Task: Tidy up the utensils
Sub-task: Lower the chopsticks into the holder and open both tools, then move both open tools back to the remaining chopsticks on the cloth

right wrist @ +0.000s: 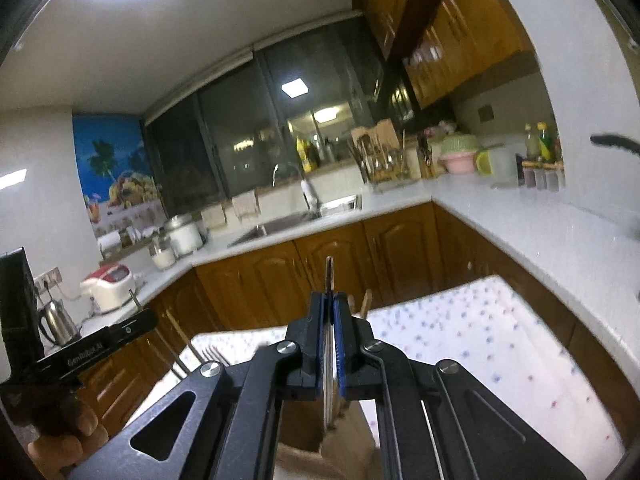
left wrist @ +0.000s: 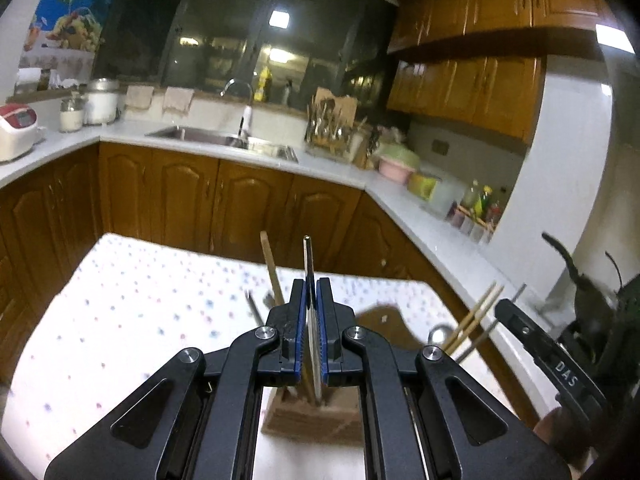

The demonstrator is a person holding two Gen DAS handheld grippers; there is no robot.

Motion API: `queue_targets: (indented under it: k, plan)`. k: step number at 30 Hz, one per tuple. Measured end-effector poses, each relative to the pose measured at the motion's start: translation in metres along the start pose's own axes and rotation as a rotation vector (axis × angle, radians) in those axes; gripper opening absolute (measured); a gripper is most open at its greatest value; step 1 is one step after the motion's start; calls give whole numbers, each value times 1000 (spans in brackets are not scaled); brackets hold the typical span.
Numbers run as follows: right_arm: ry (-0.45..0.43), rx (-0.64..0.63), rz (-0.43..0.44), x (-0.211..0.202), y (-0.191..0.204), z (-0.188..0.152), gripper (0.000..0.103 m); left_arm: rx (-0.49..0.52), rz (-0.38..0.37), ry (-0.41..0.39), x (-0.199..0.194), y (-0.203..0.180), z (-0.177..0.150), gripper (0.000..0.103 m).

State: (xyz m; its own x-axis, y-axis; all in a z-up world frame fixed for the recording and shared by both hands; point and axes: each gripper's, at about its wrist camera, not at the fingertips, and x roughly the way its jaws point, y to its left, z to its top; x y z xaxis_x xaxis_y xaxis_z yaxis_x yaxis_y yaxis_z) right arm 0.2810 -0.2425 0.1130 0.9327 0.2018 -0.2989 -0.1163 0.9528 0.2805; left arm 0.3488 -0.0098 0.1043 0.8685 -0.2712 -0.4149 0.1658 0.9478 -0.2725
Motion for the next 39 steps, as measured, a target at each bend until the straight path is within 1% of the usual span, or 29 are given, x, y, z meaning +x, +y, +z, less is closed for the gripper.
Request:
queue_targets:
  k: [4,7,16,18,19,20,22,24,26,27,28,29,30,31,32,36,39]
  plan:
    - [56,-13,3,6,1,-10,5,8,5,38,7,-1,-9,5]
    - [56,-16,0,4,2,-10,5,11,15,42,8,-1,-11,5]
    - [69,4,-4,4,2,-9,5,9,11,58,7,-1,-10,5]
    - [77,15,-7,5,0,-8,7,-2,-1,77,7,0,-8,5]
    - [78,19,-12,7,-2,-7,10,-6,-9,81,7,1,-6,5]
    - [74,24,-15,5,-3,-6,11,-9,-20,84,5,1,-4,6]
    - [69,32,-4,2,-5,-3,13,-11,-33,79,-2,-1,-2,16]
    - [53,36,0,-5,-5,1,22,-16,-37,51,-15,-2,1,41]
    - [26,48,12,-15,-7,5,40,-16,-37,28,-26,-3,2,49]
    - [14,54,15,-19,-7,6,43,-17,-37,23,-30,-3,2,52]
    - [-1,61,18,-24,-8,8,53,-20,-39,15,-38,-3,1,54]
    - [-16,68,20,-30,-9,9,63,-24,-38,12,-43,-3,0,58]
    - [-32,75,24,-36,-11,9,68,-29,-35,8,-48,-1,-2,63]
    - [-42,81,26,-41,-12,10,73,-39,-31,5,-54,1,-6,65]
    - [-49,86,27,-46,-13,9,76,-47,-29,5,-59,3,-9,66]
    - [-45,107,43,-66,-18,1,80,-71,-21,32,-72,9,-27,67]
    - [-30,107,42,-77,-20,-8,83,-83,-5,64,-81,14,-47,67]
